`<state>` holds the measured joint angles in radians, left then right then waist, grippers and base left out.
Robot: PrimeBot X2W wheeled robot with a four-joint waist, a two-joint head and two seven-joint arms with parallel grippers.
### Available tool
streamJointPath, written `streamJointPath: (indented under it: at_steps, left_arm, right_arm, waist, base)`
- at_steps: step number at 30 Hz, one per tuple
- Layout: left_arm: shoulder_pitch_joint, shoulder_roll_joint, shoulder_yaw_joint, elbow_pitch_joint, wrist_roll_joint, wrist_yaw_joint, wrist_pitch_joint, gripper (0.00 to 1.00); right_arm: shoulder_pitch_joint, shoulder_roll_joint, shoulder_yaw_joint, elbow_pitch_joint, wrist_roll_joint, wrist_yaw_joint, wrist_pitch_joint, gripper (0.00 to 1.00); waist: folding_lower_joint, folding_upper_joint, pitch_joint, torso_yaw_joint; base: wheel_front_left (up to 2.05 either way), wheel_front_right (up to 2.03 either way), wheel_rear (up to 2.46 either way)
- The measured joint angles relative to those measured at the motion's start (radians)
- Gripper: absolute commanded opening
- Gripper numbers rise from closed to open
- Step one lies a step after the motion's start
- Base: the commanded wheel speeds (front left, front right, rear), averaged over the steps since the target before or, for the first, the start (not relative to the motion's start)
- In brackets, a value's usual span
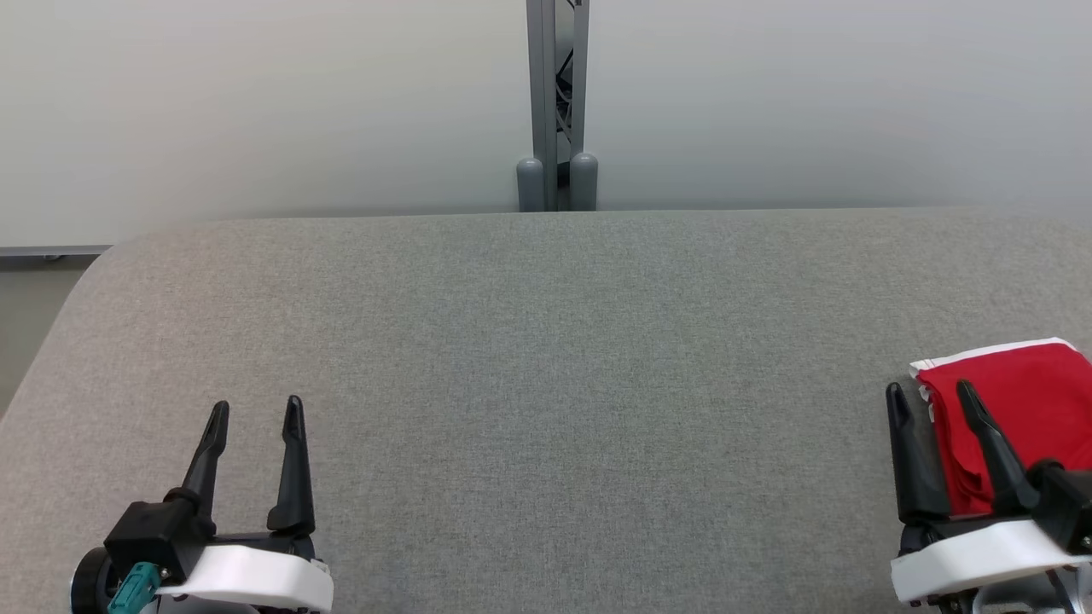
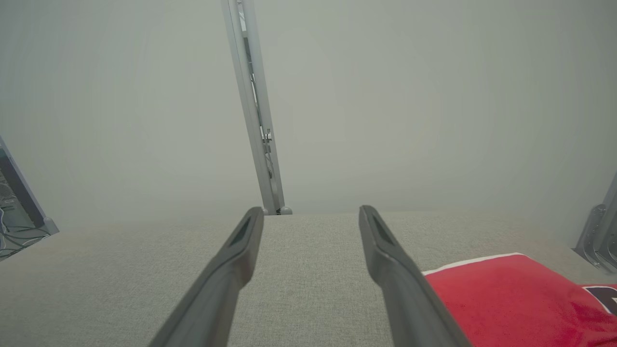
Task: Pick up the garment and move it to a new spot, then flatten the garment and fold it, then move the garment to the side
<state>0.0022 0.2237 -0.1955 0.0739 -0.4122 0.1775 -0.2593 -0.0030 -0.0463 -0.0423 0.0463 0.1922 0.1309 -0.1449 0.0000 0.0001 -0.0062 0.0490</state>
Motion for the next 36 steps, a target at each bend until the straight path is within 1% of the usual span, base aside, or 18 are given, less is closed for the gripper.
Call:
streamJointPath:
  at_steps: [6, 13, 17, 36]
  left_arm:
    - [0.021, 0.014, -0.022, -0.007, 0.012, 0.001, 0.024, 1.0]
    - [0.033, 0.02, -0.038, -0.012, 0.014, 0.001, 0.054, 1.0]
    - [0.033, 0.022, -0.039, -0.006, 0.014, 0.012, 0.074, 1.0]
    - [0.033, 0.028, -0.045, 0.004, 0.005, 0.022, 0.074, 1.0]
  right_arm:
    - [0.055, 0.0, -0.023, -0.014, 0.006, 0.0, 0.009, 1.0]
    - [0.096, 0.0, -0.022, -0.04, 0.004, 0.0, 0.021, 1.0]
    - [0.105, 0.0, -0.021, -0.05, 0.006, 0.0, 0.027, 1.0]
    - [0.107, 0.0, -0.021, -0.058, 0.008, 0.0, 0.031, 1.0]
  waist:
    - [0.0, 0.0, -0.016, -0.009]
    - [0.0, 0.0, -0.023, -0.023]
    - [0.0, 0.0, -0.025, -0.027]
    - [0.0, 0.0, -0.029, -0.031]
  base:
    - [0.0, 0.0, 0.0]
    - [0.0, 0.0, 0.0]
    - [0.0, 0.0, 0.0]
    - [0.0, 0.0, 0.0]
